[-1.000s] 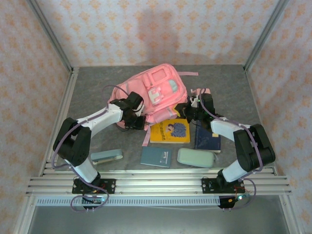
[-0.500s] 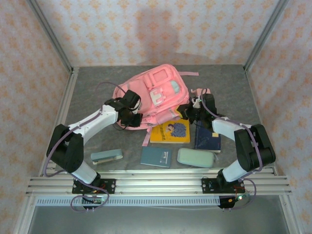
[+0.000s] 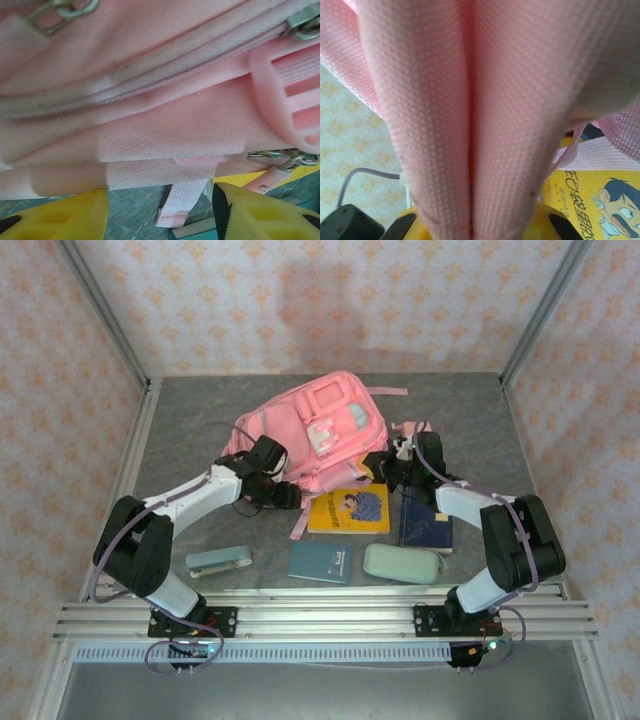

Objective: Pack books, pencil case, and school supplies into a backpack

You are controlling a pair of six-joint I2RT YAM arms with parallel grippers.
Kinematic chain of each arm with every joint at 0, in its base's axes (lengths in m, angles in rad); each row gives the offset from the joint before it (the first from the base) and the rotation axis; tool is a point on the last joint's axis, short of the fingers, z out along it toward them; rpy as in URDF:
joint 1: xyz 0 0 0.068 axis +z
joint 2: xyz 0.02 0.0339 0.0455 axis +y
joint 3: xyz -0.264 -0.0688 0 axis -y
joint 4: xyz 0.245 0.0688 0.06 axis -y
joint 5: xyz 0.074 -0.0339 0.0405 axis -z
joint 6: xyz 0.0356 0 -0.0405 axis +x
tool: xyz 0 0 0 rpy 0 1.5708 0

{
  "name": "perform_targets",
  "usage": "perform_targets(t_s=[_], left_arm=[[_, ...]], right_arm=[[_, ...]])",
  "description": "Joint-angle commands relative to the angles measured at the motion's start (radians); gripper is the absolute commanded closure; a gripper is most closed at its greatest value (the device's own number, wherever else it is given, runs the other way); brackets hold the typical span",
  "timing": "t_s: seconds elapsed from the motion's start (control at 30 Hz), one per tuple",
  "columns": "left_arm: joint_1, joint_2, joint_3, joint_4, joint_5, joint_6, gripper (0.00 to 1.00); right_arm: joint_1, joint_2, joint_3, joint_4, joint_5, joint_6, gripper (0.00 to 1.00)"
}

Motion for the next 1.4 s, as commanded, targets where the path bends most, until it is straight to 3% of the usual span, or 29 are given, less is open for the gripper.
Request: perform_targets(t_s=[0.0, 0.3, 0.57, 0.8, 1.13, 1.37], left_arm=[[0.011, -0.061, -0.042, 0.174, 0.01, -0.088, 0.42], [0.022, -0.14, -0.115, 0.339, 0.068, -0.106, 0.44], [0.074, -0.197, -0.171, 0.345, 0.069, -0.118, 0.44], [0.085, -0.168, -0.213, 0.451, 0.111, -0.198, 0.44], [0.085, -0.156, -0.239, 0.66, 0.221, -0.278, 0.51], [0.085, -0.204, -0.281, 0.688, 0.257, -0.292, 0.59]], right_arm=[[-0.007, -0.002, -0.022, 0.264, -0.053, 0.117, 1.0], [-0.008, 0.098, -0.069, 0.601, -0.078, 0.319, 1.0], [-0.007, 0.11, -0.076, 0.651, -0.08, 0.357, 1.0], [-0.007, 0.111, -0.073, 0.7, -0.072, 0.398, 1.0], [-0.007, 0.176, -0.084, 0.857, -0.063, 0.494, 1.0], [-0.007, 0.207, -0.078, 0.873, -0.057, 0.498, 1.0]])
